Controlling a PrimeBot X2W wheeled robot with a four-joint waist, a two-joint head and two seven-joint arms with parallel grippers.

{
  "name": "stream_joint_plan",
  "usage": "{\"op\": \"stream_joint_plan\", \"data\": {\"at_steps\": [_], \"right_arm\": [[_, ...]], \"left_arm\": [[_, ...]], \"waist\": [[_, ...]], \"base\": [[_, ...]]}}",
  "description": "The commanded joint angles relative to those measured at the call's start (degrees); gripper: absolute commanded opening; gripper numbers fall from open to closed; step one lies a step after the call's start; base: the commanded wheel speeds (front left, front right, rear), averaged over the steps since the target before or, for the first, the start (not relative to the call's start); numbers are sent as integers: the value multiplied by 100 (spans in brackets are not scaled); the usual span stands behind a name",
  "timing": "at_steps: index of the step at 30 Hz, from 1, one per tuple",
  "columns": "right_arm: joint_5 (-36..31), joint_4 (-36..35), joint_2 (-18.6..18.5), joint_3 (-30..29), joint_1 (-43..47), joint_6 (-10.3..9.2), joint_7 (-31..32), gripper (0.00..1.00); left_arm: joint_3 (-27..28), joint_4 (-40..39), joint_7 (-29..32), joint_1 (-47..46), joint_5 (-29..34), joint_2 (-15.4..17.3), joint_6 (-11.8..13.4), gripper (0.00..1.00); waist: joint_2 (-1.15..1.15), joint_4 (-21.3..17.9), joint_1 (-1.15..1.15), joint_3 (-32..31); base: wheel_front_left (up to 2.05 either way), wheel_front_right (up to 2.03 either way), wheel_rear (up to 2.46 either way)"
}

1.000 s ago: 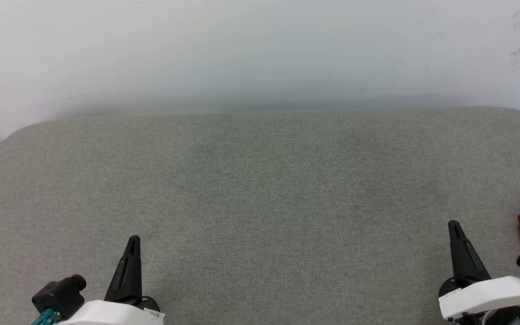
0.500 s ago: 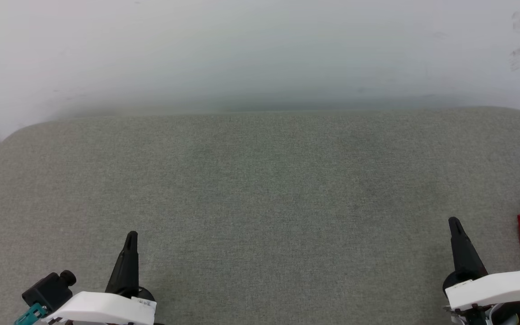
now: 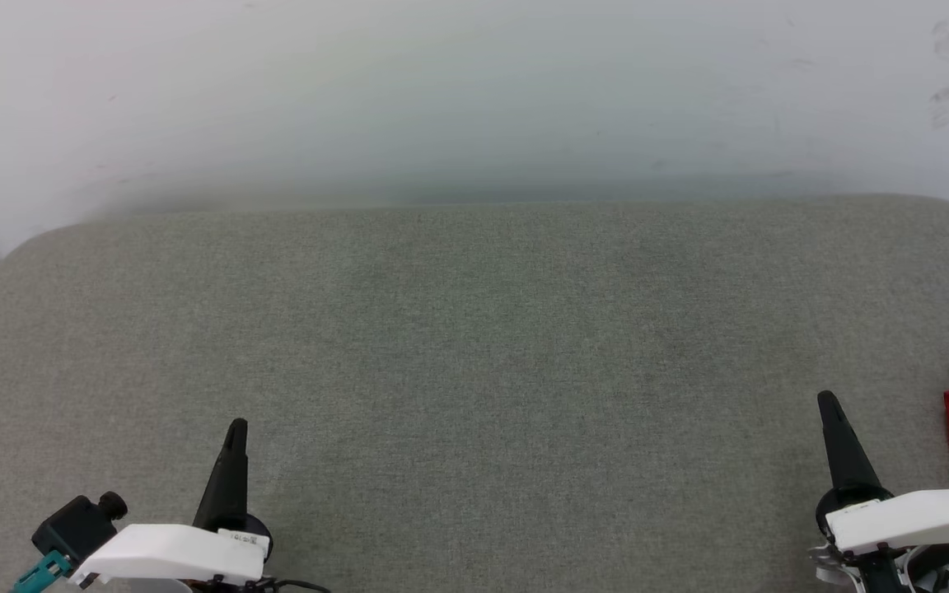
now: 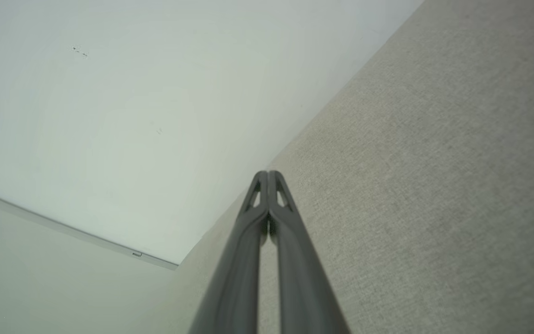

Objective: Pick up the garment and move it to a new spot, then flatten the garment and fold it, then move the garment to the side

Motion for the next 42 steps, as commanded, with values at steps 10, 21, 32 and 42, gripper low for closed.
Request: {"op": "stream_joint_plan", "data": {"at_steps": [10, 21, 32, 42], "right_arm": [[748, 43, 8, -37, -189, -1, 142, 0], [1392, 124, 10, -56, -239, -1, 260, 0], [1983, 195, 12, -73, -297, -1, 378, 0], [2513, 258, 14, -90, -334, -1, 482, 0]], "left_arm": [[50, 83, 176, -250, -765, 24, -36, 0], [97, 199, 351, -350, -1422, 23, -40, 0], [143, 303, 505, -437, -2016, 17, -38, 0], [182, 404, 658, -508, -2556, 6, -42, 0]], "waist": [[0, -5, 0, -2], [0, -10, -1, -4], [0, -16, -1, -6], [0, -21, -1, -8]], "base": [[0, 0, 0], [0, 0, 0], [0, 0, 0], [0, 0, 0]]}}
